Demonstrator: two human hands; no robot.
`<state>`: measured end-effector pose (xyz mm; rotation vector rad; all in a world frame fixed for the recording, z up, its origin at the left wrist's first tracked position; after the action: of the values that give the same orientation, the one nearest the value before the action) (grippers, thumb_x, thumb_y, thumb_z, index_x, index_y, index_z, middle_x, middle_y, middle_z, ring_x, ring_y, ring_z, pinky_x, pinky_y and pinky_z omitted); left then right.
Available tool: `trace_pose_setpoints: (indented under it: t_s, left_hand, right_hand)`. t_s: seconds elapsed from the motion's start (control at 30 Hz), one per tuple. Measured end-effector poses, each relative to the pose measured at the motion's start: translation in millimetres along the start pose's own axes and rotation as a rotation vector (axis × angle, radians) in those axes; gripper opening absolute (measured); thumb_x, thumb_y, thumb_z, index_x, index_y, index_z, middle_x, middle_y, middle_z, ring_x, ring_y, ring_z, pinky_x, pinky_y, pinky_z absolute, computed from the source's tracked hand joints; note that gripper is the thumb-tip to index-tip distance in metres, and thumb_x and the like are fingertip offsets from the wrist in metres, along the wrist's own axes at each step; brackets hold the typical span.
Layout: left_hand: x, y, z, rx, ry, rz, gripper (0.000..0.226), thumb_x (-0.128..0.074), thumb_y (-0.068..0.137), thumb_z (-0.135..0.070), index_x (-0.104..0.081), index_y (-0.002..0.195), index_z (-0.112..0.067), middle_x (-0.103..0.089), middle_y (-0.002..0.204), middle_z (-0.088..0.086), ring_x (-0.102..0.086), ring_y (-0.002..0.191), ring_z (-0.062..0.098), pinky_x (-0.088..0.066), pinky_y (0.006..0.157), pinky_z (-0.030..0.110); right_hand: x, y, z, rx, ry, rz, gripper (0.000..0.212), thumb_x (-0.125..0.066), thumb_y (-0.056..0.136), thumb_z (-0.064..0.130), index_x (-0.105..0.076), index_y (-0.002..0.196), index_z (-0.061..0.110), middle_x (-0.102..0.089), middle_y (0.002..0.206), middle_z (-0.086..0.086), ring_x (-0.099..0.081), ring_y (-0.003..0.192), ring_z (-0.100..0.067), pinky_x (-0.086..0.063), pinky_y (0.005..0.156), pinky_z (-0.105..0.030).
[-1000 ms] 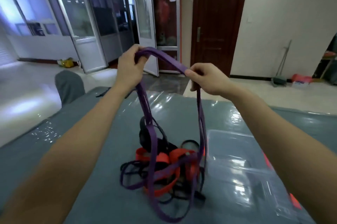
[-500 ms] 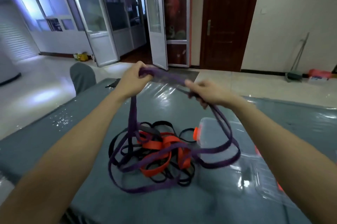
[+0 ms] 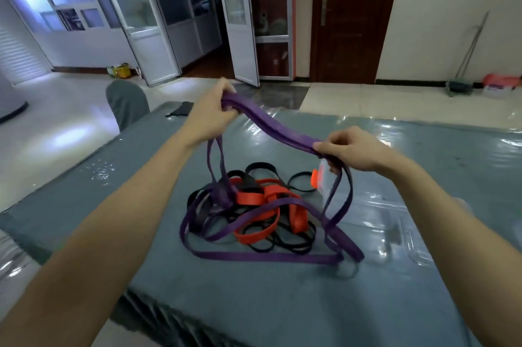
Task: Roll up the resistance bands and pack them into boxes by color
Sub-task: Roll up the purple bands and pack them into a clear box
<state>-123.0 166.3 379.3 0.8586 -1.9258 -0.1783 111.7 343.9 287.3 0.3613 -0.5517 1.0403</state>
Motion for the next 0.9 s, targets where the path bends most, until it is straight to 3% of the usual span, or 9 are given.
trace_pose_setpoints:
  t_s: [0.13,0.23,0.3,0.43,0.53,0.67,0.73,0.8,0.9]
  left_hand:
    - [85.5,30.3,-24.0,-0.248,0.061,-0.178,0.044,-0.073,0.086,-0.015,-0.066,0.126,-0.033,-0.061,0.1,-0.012,-0.06,0.09,0.0,-0.045,0.08,0.009]
    - [63.5,23.2,27.3,-0.055,0.143,0.015,0.011,-0.069,0.097,-0.017,-0.073,0.107,-0.019,-0.069,0.094,-0.001,-0.072,0.093,0.022,-0.051,0.079,0.033]
    - [28.8,-3.0,67.7,0.089,0.055,0.17,0.01,-0.065,0.106,-0.023,-0.067,0.097,-0.017,-0.072,0.082,0.004,-0.077,0.077,0.02,-0.059,0.073,0.04]
    - [43.4,-11.7,90.5,0.061,0.008,-0.029,0.018,-0.079,0.093,-0.028,-0.064,0.088,-0.019,-0.059,0.071,-0.007,-0.055,0.063,0.002,-0.045,0.061,0.031]
    - [89.1,7.8,59.4,-0.039,-0.183,-0.133,0.027,-0.079,0.085,-0.024,-0.065,0.106,-0.017,-0.057,0.08,-0.01,-0.049,0.064,-0.002,-0.042,0.063,0.017]
    - [102.3,23.8,20.8,-0.062,-0.424,0.018,0.053,-0.061,0.089,0.007,-0.041,0.131,-0.018,-0.05,0.103,0.004,-0.051,0.085,0.006,-0.05,0.075,0.02]
    - [91.4,17.4,15.8,-0.063,-0.425,0.116,0.055,-0.057,0.093,0.01,-0.036,0.128,-0.026,-0.054,0.118,0.01,-0.059,0.102,0.014,-0.055,0.087,0.026]
    - [88.8,6.7,25.0,-0.099,-0.387,0.141,0.053,-0.061,0.096,0.007,-0.043,0.129,-0.031,-0.06,0.129,0.01,-0.065,0.118,0.018,-0.055,0.102,0.03]
    - [68.2,-13.1,64.3,-0.148,-0.074,0.205,0.026,-0.074,0.1,-0.016,-0.068,0.124,-0.024,-0.07,0.111,-0.002,-0.07,0.105,0.018,-0.055,0.096,0.031]
  right_hand:
    - [20.7,10.2,13.0,0.063,0.283,-0.258,0.062,-0.083,0.069,0.082,-0.08,0.096,0.026,-0.06,0.072,0.006,-0.062,0.067,-0.011,-0.065,0.081,-0.041]
    - [31.5,15.2,23.1,0.061,0.386,-0.41,0.057,-0.086,0.064,0.083,-0.079,0.09,0.033,-0.059,0.066,0.011,-0.057,0.063,-0.013,-0.053,0.075,-0.041]
    - [19.3,14.5,27.9,0.056,0.287,-0.399,0.06,-0.085,0.063,0.084,-0.075,0.082,0.028,-0.056,0.062,0.009,-0.053,0.062,-0.015,-0.046,0.07,-0.042]
    - [13.2,5.7,36.3,0.066,0.278,-0.448,0.073,-0.081,0.061,0.088,-0.076,0.082,0.018,-0.052,0.065,0.006,-0.05,0.064,-0.013,-0.043,0.071,-0.039]
    - [23.8,9.2,68.2,0.113,0.309,-0.47,0.071,-0.077,0.066,0.09,-0.082,0.094,0.026,-0.063,0.073,0.005,-0.061,0.071,-0.015,-0.053,0.08,-0.041]
    - [-26.4,38.7,114.0,0.057,0.088,-0.222,0.079,-0.085,0.067,0.083,-0.066,0.129,0.037,-0.081,0.099,0.005,-0.08,0.089,-0.015,-0.062,0.084,-0.035]
    - [-63.7,48.8,118.4,0.057,0.052,-0.107,0.06,-0.088,0.08,0.064,-0.068,0.125,0.03,-0.08,0.09,0.002,-0.08,0.083,-0.018,-0.067,0.077,-0.039]
    - [-80.6,49.5,108.4,0.055,0.081,-0.086,0.028,-0.086,0.091,0.037,-0.076,0.112,0.02,-0.073,0.08,0.001,-0.072,0.074,-0.02,-0.067,0.087,-0.049]
    - [-58.0,31.7,90.4,0.039,0.279,-0.205,0.026,-0.093,0.082,0.027,-0.078,0.098,0.013,-0.058,0.065,0.005,-0.056,0.059,-0.012,-0.058,0.089,-0.049]
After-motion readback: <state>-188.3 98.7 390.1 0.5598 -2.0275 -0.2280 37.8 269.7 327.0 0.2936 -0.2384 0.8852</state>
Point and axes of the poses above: each hand's wrist, its own y-axis towards the middle knuckle, its own x-axis out of the back of the hand, z = x × y, the point moved 10 cm from there along y, towards the middle knuckle
